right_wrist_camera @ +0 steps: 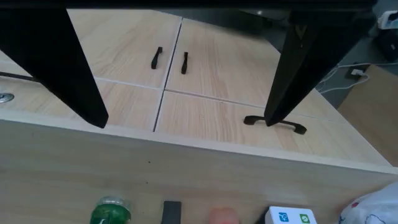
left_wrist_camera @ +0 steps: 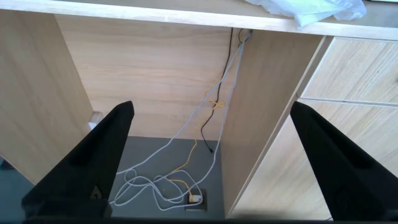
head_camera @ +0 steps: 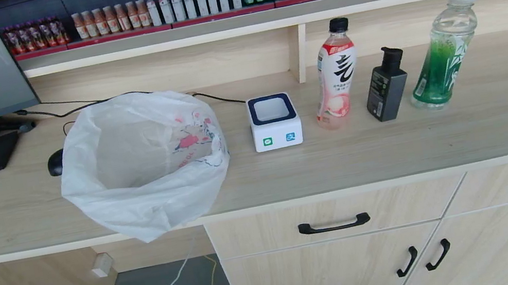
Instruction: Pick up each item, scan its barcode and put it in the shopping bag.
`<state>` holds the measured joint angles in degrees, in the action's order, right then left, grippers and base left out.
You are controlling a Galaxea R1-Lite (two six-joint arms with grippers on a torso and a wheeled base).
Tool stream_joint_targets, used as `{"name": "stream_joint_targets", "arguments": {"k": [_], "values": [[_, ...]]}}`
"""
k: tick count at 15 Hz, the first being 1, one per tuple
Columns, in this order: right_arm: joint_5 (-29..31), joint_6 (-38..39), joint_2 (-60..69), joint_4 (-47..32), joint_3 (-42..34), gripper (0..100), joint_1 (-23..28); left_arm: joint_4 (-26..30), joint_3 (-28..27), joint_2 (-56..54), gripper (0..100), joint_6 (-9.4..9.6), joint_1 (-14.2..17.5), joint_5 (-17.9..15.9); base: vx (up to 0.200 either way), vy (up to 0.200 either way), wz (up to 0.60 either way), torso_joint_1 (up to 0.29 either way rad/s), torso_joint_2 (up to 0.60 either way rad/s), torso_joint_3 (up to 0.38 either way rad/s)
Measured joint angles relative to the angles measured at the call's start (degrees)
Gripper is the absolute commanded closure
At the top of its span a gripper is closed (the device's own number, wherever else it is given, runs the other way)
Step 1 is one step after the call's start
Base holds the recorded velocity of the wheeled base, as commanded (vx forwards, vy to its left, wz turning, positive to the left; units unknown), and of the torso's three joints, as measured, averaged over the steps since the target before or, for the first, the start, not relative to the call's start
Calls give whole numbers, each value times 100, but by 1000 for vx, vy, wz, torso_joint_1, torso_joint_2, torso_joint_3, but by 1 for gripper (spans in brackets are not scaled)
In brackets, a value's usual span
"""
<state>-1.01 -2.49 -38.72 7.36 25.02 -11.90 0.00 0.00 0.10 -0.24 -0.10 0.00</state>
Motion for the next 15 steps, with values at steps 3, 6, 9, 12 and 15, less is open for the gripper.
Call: {"name": "stream_joint_targets", "arguments": {"k": [3,6,9,12,15], "values": [[-10,-282,-811,574,76,0,-413,0,0,0,0,0,0,-5,0,0,0,0,0,0],[-10,-328,-1396,1273,102,0,-625,0,0,0,0,0,0,-2,0,0,0,0,0,0],[-10,-310,-1925,1921,130,0,-786,0,0,0,0,0,0,-2,0,0,0,0,0,0],[-11,-266,-2450,2462,148,0,-1053,0,0,0,0,2,0,-5,0,0,0,0,0,0],[-7,55,-3055,3412,179,0,-1364,0,0,0,0,0,0,-2,0,0,0,0,0,0]]}}
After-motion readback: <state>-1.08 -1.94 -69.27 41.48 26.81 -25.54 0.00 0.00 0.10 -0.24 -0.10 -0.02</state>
